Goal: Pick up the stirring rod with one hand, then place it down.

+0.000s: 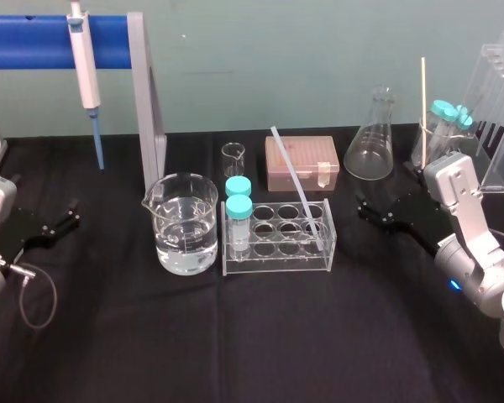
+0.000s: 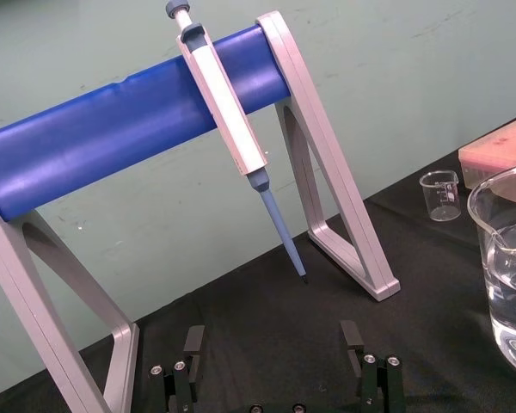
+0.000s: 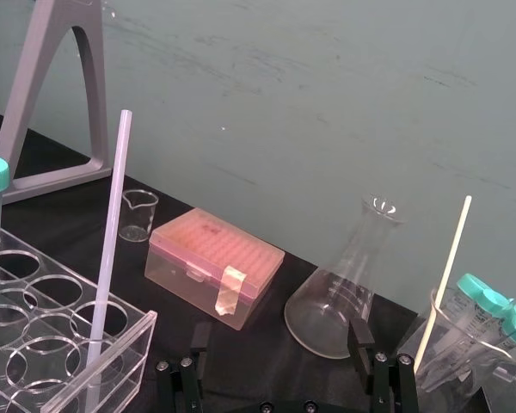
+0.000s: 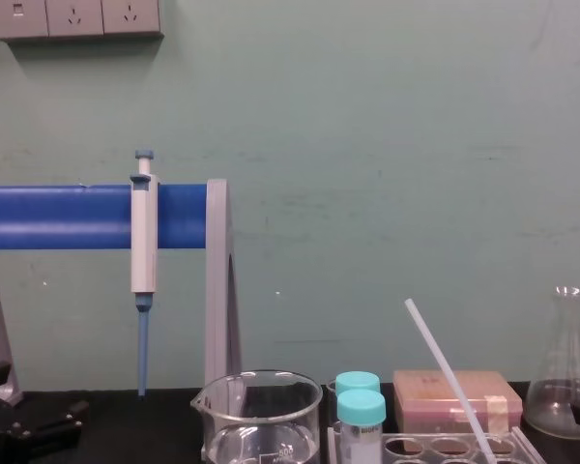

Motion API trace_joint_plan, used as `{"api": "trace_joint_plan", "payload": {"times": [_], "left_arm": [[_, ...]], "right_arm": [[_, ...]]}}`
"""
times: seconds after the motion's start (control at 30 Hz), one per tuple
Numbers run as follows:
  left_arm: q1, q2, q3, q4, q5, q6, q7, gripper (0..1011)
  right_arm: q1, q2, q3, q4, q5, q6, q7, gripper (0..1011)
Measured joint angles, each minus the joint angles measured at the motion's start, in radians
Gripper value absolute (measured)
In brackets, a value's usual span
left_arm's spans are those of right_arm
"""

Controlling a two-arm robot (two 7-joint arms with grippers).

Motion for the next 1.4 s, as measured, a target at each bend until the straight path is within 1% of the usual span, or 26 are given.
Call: {"api": "trace_joint_plan", "payload": {"times": [1.4], "left_arm": [[0.000, 0.000, 0.000, 0.000, 0.000, 0.000, 0.000, 1000]], "right_arm": [[0.000, 0.000, 0.000, 0.000, 0.000, 0.000, 0.000, 1003]]}}
